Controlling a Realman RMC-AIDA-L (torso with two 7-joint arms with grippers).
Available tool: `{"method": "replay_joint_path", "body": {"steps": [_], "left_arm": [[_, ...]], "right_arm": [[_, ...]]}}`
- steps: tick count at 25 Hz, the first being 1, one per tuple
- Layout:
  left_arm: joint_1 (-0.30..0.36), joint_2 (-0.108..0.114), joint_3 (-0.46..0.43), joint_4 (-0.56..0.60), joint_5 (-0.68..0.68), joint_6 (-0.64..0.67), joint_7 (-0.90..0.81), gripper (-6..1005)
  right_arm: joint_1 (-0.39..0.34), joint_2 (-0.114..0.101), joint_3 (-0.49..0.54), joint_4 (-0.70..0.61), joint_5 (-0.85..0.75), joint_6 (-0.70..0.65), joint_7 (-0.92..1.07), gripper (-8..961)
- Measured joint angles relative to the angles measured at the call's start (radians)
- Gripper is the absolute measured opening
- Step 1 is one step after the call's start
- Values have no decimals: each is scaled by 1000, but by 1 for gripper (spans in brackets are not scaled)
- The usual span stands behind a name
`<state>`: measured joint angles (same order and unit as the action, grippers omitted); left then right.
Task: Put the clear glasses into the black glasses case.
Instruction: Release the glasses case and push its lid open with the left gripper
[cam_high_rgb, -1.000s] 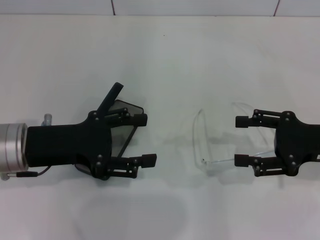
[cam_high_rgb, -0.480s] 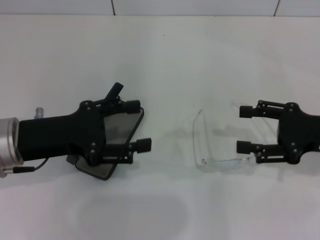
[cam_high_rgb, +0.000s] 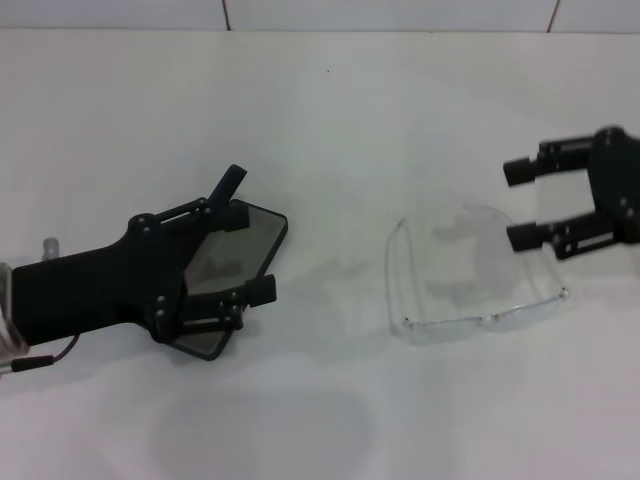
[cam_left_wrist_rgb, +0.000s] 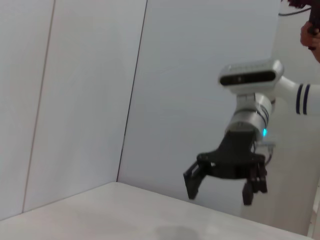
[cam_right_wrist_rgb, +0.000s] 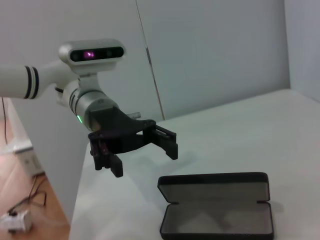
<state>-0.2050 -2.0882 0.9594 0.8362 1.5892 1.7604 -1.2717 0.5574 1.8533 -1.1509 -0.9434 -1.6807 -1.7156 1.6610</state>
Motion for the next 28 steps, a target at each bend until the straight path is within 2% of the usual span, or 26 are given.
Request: {"method": "replay_joint_path", "body": {"steps": [2,6,9,10,11,12,13,16,18,21,24,26,28], "left_arm": [[4,0,-2,0,0,0,5,877],[8,-1,-3,-1,-3,-1,7,876],[16,-1,-3,-11,-17,-1,21,876],[17,-1,-5,-19,-26,-2,30,876],[18,-1,-9,-27,-35,-2,40,876],[19,-1,-21,-40,-50,-2,45,876],[19,-1,-35,-54,-65,-3,47,876],[16,-2,-92,-105,-120,-3,41,876],[12,-1,-117,-110,-131,-14,0,876],[3,8,-131,-39,-97,-75,-198,875],[-30,24,-138,71,8,-115,-454,875],[-75,33,-141,161,125,-124,-646,875],[-119,30,-127,299,290,-124,-854,870]], "right_arm": [[35,3,40,-41,-71,-24,46,805],[80,9,52,-138,-199,-45,129,805],[128,30,59,-184,-266,-89,167,805],[130,48,68,-190,-269,-90,157,805],[130,48,68,-190,-269,-90,157,805],[114,76,103,-193,-265,-81,119,805],[114,76,103,-193,-265,-81,119,805],[61,142,203,-187,-246,-75,-14,804],[11,167,227,-177,-212,-64,-105,804],[-33,162,197,-153,-154,-38,-137,804],[-59,161,200,-131,-120,-31,-149,804],[-76,160,203,-121,-102,-29,-160,804],[-85,161,204,-116,-96,-27,-167,804]]}}
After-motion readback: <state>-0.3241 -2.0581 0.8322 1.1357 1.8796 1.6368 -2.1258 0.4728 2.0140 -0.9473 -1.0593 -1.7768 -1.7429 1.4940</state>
